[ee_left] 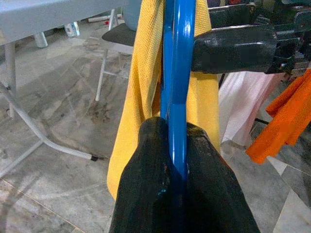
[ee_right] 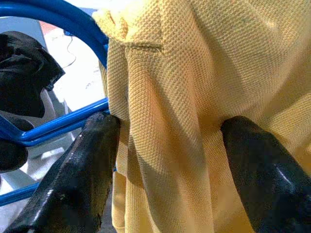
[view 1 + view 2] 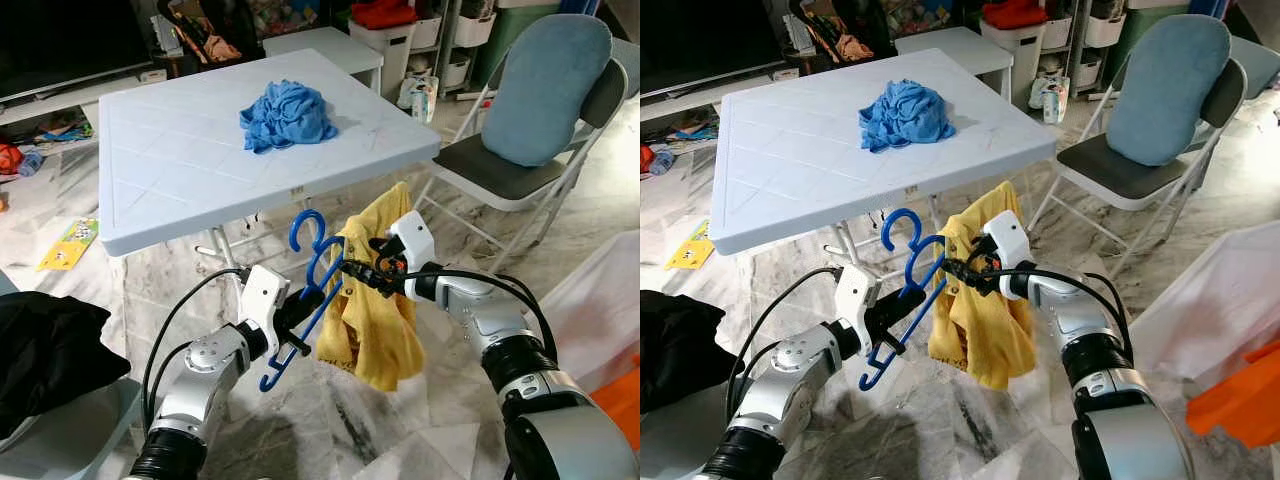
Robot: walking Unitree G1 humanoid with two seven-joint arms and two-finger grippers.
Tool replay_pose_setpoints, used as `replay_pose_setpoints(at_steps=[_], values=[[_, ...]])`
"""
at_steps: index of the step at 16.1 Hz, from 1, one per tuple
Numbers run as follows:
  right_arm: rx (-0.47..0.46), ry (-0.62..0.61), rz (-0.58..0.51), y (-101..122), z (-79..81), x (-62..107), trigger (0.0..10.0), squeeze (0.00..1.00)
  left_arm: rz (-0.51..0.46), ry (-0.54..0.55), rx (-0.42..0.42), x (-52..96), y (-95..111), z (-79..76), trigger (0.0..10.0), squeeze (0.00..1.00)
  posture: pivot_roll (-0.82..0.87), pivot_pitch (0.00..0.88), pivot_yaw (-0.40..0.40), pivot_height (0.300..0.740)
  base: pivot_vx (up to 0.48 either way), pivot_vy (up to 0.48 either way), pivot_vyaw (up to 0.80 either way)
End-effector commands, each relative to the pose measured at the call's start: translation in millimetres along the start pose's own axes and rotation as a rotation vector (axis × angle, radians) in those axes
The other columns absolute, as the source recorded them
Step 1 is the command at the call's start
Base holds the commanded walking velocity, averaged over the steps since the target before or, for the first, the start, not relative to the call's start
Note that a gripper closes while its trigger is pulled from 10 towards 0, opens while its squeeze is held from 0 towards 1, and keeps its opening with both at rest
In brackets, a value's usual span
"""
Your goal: Hang hanger
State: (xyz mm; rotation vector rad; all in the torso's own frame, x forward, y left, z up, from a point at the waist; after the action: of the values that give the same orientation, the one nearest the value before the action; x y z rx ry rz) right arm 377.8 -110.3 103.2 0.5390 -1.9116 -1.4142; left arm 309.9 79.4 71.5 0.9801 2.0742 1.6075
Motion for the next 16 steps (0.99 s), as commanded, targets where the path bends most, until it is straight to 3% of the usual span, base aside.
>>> replay_pose_setpoints(at_steps=[1,16], values=[[0.009,-0.059,-0.022,8,-10.9,3.4,0.0,0.00,-0.047,-0.047,-0.034,0.3,15,-6.5,0.0,0.00,-0.13,0.000,0.054,0.740,0.000,0.000,0.00],[-0.027,-0.095,-0.012,8,-21.6,9.2,0.0,0.00,-0.039,-0.043,-0.054,2.1,14,-6.5,0.6,0.00,-0.12,0.000,0.043,0.740,0.000,0.000,0.00]])
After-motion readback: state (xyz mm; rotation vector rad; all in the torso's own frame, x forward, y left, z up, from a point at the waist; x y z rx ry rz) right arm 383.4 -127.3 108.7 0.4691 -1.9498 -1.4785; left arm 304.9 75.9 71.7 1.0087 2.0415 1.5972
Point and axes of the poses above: a point about 5 cm out from each wrist's last joint towards the gripper, its own x axis pointing back from the gripper into the wrist, its own y axis along the axis of the wrist's last joint, z = x × y, the point moved 3 cm from there along -x, pointing out of the wrist towards the gripper, and after that the axes turned 10 degrees about x, right-handed, at the moved point
